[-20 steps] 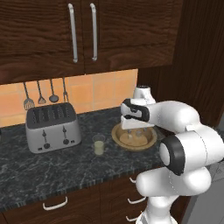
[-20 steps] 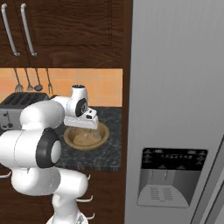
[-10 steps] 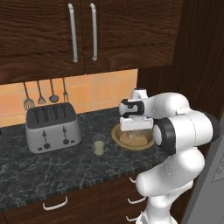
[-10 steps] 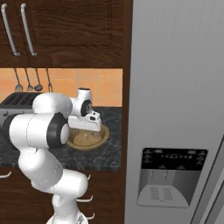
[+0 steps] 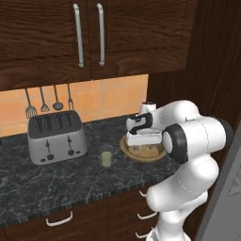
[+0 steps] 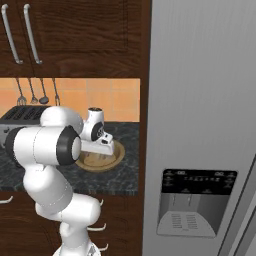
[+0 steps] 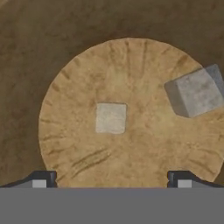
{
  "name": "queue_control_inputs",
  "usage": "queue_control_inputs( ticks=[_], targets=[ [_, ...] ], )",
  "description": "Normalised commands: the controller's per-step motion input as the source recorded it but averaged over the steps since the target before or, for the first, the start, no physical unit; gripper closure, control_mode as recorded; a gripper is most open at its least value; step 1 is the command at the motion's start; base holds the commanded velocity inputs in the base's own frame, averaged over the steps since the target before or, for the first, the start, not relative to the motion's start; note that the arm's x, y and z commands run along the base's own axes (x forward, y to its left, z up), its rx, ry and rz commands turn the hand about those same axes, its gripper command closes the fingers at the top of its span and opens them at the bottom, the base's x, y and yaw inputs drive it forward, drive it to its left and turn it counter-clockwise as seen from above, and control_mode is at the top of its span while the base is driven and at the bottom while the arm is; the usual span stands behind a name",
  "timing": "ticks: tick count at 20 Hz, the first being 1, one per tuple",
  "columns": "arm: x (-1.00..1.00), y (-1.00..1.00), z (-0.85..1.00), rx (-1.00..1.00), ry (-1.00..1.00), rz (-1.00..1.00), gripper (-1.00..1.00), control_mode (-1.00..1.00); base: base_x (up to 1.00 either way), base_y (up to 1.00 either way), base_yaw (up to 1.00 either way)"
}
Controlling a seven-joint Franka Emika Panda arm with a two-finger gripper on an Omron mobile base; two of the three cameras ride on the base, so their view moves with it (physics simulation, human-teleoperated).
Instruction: Grab a lemon wedge from the fridge and one ice cube from the ice bowl, and put them in the glass of lemonade.
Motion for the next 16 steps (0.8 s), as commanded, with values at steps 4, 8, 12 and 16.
queue_control_inputs(
  ticks=[4, 8, 12, 16],
  targets=[
    [0.33, 0.00, -0.12, 0.00, -0.11, 0.00, -1.00, -1.00, 0.00, 0.00, 0.00],
    [0.15, 0.00, -0.02, 0.03, -0.16, 0.00, -1.00, -1.00, 0.00, 0.00, 0.00],
    [0.13, 0.00, -0.11, 0.01, -0.05, 0.00, -1.00, -1.00, 0.00, 0.00, 0.00],
    [0.09, 0.00, -0.36, 0.00, 0.00, 0.00, -1.00, -1.00, 0.00, 0.00, 0.00]
  ],
)
